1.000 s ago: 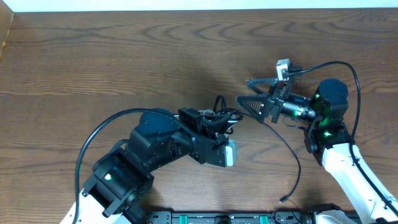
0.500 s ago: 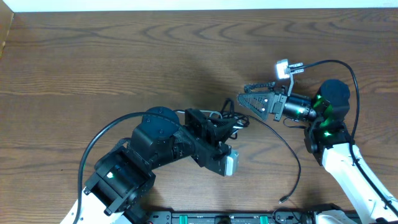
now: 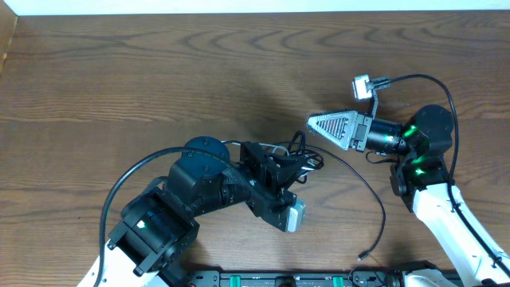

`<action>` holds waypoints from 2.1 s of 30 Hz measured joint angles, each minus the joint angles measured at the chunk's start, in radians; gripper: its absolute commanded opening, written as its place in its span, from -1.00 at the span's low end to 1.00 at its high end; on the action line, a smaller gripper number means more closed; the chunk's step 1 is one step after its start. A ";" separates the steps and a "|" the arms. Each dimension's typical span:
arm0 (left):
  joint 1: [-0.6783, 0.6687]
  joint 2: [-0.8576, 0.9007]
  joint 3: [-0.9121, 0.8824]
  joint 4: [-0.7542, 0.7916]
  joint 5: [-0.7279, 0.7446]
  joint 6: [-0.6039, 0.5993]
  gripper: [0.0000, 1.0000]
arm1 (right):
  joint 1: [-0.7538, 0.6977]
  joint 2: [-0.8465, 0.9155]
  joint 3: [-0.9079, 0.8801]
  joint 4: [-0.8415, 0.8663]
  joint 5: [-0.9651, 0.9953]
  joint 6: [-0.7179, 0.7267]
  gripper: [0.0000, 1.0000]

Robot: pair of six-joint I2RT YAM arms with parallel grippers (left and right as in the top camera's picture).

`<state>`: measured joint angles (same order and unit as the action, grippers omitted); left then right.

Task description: Untangle cables

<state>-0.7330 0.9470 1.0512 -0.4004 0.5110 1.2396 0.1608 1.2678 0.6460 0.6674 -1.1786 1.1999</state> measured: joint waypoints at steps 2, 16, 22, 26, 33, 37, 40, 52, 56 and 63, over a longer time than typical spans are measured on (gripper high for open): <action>0.000 0.000 0.000 0.000 0.001 0.003 -0.85 | 0.000 0.000 0.000 0.000 -0.015 0.056 0.90; 0.000 0.024 0.000 0.000 -0.031 0.018 -0.85 | 0.010 0.000 0.000 0.000 -0.130 0.240 0.99; 0.000 0.046 0.000 0.020 -0.043 0.024 -0.85 | 0.077 0.000 0.000 0.000 -0.125 0.253 0.97; 0.000 0.048 0.000 0.055 -0.026 0.026 -0.85 | 0.092 0.000 0.000 0.000 -0.109 0.254 0.89; 0.000 0.048 0.000 0.072 0.005 0.040 -0.85 | 0.092 0.000 0.000 -0.022 -0.088 0.251 0.72; 0.000 0.048 0.000 0.073 0.008 0.041 -0.85 | 0.093 0.000 0.000 -0.033 -0.074 0.232 0.43; 0.000 0.048 0.000 0.075 0.011 0.041 -0.85 | 0.093 0.000 0.000 -0.035 -0.056 0.217 -0.04; 0.000 0.048 0.000 0.083 0.038 0.044 -0.85 | 0.097 0.000 0.000 -0.038 0.002 0.143 -0.94; 0.000 0.048 0.000 0.083 0.037 0.044 -0.85 | 0.097 0.000 0.000 -0.038 0.011 0.123 -0.98; 0.000 0.048 0.000 0.082 0.037 0.044 -0.85 | 0.098 0.000 0.000 -0.038 0.030 0.084 -0.98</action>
<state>-0.7330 0.9951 1.0512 -0.3183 0.5484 1.2835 0.2584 1.2678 0.6460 0.6296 -1.1484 1.2842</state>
